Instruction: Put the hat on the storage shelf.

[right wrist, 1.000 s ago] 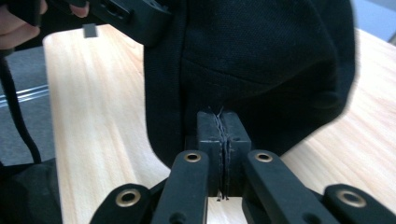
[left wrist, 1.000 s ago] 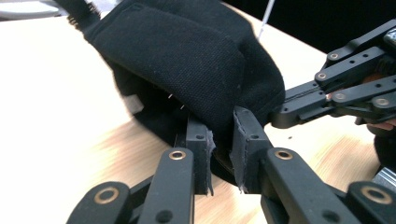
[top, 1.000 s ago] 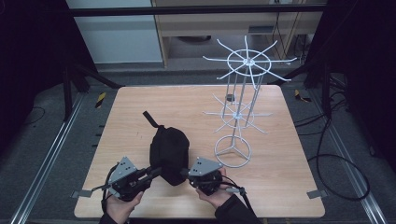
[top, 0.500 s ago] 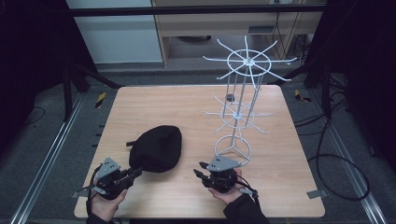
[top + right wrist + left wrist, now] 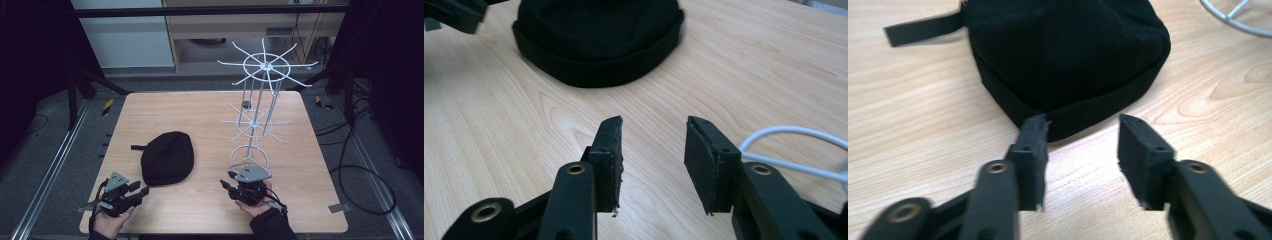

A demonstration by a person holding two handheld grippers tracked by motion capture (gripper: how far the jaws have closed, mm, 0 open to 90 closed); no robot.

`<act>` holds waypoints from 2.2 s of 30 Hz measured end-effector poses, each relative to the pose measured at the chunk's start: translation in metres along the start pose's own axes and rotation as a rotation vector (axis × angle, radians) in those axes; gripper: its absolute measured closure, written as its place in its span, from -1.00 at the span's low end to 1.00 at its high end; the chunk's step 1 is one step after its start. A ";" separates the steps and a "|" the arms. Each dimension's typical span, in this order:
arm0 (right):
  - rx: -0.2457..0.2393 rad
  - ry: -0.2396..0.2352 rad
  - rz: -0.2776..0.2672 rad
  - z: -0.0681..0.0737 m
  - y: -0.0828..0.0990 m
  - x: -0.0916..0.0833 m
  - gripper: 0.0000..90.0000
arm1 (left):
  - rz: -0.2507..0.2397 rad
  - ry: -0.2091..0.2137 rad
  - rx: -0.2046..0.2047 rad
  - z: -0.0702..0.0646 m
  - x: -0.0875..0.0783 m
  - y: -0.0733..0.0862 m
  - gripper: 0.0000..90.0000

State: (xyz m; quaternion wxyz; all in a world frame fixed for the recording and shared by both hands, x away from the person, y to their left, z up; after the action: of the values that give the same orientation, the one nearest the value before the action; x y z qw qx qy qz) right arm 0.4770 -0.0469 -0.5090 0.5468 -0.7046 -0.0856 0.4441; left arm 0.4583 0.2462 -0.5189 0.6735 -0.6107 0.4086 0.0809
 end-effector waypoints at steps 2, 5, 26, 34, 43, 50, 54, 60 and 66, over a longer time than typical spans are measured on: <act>0.011 0.007 0.000 -0.004 0.002 -0.004 0.26 | -0.017 -0.016 0.004 0.002 -0.003 -0.003 0.05; 0.034 0.025 -0.004 -0.012 0.006 -0.010 0.20 | -0.035 -0.042 0.010 0.007 -0.004 -0.014 -0.06; 0.192 0.189 -0.041 -0.080 0.043 -0.070 -0.12 | -0.066 -0.112 0.095 0.002 0.035 -0.103 -0.24; 0.184 0.189 -0.010 -0.086 0.049 -0.069 -0.19 | 0.000 -0.108 0.118 0.004 0.066 -0.110 -0.21; 0.192 0.192 -0.001 -0.090 0.052 -0.067 -0.18 | 0.076 -0.087 0.125 0.007 0.088 -0.100 0.01; 0.190 0.190 0.009 -0.091 0.054 -0.066 -0.17 | 0.118 -0.066 0.112 0.008 0.094 -0.091 0.47; 0.193 0.189 0.013 -0.091 0.054 -0.066 -0.17 | 0.100 -0.058 0.112 0.007 0.091 -0.093 0.68; 0.194 0.188 0.017 -0.091 0.056 -0.065 -0.17 | 0.034 -0.042 0.104 0.004 0.078 -0.100 0.76; 0.196 0.195 0.010 -0.094 0.057 -0.066 -0.17 | -0.039 -0.046 0.120 0.000 0.057 -0.110 0.78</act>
State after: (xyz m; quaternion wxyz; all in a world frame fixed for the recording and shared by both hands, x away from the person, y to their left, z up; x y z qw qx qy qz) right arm 0.4845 -0.1739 -0.5211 0.6165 -0.6882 0.0151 0.3821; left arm 0.5623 0.1970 -0.4726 0.7196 -0.5749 0.3853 0.0570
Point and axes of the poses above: each handheld gripper's, and its own axes: x roughly forward along the jaws, y roughly out of its underside, z roughly to its left, the point moved 10 cm from there along x, roughly forward along the jaws, and after that the axes turned 2 degrees about z, right-handed, at the moved point
